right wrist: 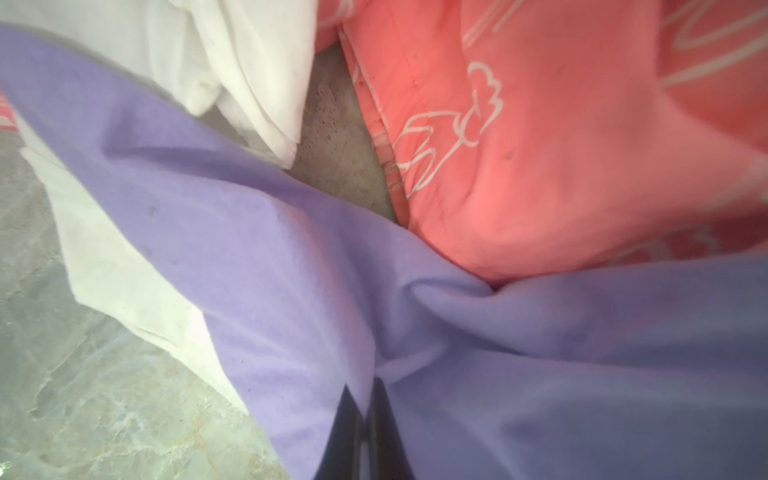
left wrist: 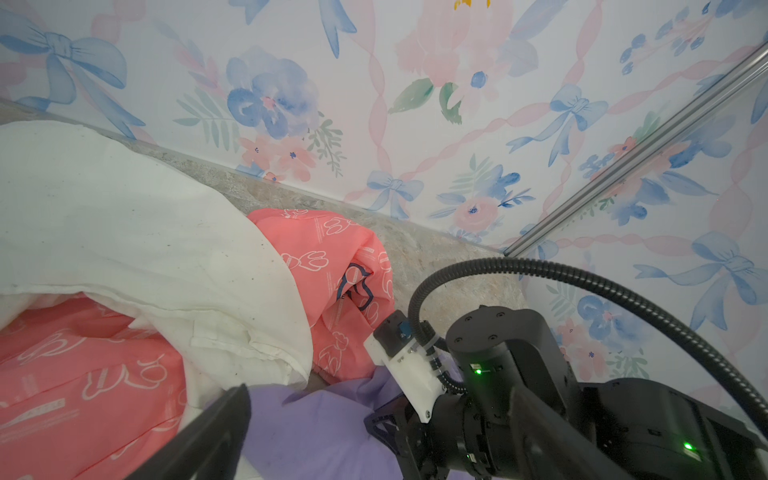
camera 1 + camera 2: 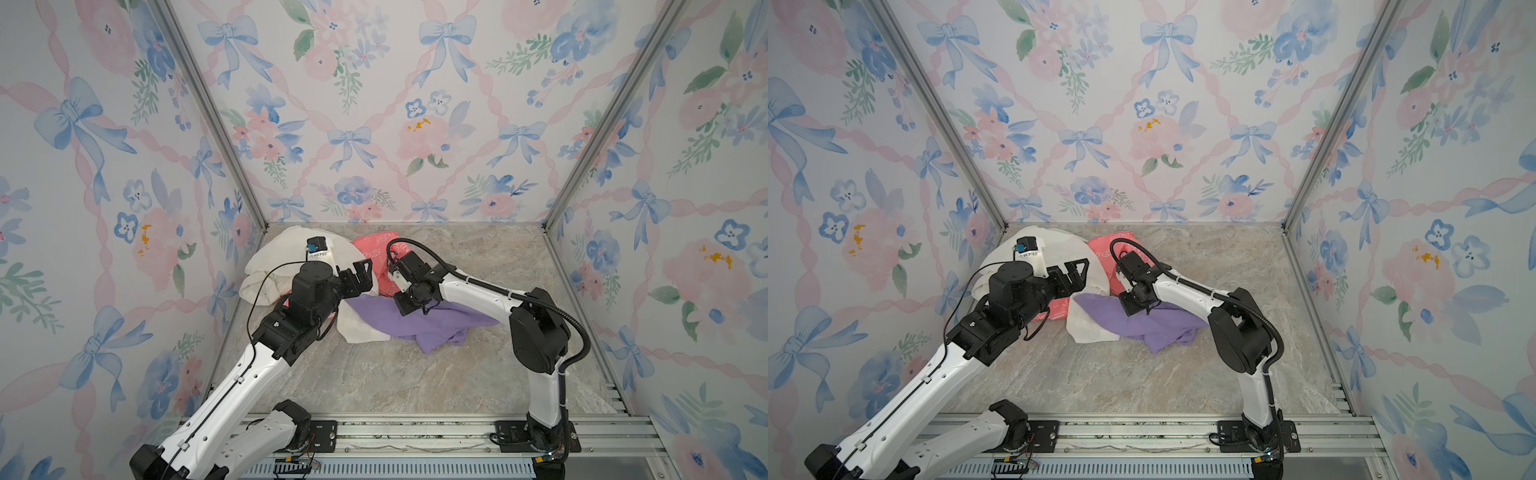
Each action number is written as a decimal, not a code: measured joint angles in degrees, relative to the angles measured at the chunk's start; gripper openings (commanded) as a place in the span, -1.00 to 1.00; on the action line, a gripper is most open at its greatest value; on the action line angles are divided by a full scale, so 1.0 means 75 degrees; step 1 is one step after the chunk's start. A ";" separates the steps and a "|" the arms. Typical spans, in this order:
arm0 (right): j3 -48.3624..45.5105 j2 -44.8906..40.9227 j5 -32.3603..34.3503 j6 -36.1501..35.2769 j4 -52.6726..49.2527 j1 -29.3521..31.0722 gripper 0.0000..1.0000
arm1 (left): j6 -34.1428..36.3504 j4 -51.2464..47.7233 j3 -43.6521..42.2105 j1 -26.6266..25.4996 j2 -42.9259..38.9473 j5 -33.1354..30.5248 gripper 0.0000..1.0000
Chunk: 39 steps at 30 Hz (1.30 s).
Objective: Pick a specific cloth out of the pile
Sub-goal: 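Grasp the purple T-shirt with the right gripper beside the left gripper, then lift the purple T-shirt with the right gripper and carry it away from the pile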
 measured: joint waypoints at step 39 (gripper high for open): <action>0.2911 -0.3544 -0.1035 -0.0108 0.0271 -0.5686 -1.00 | 0.0195 0.0003 0.0026 0.0149 0.0338 0.0265 0.96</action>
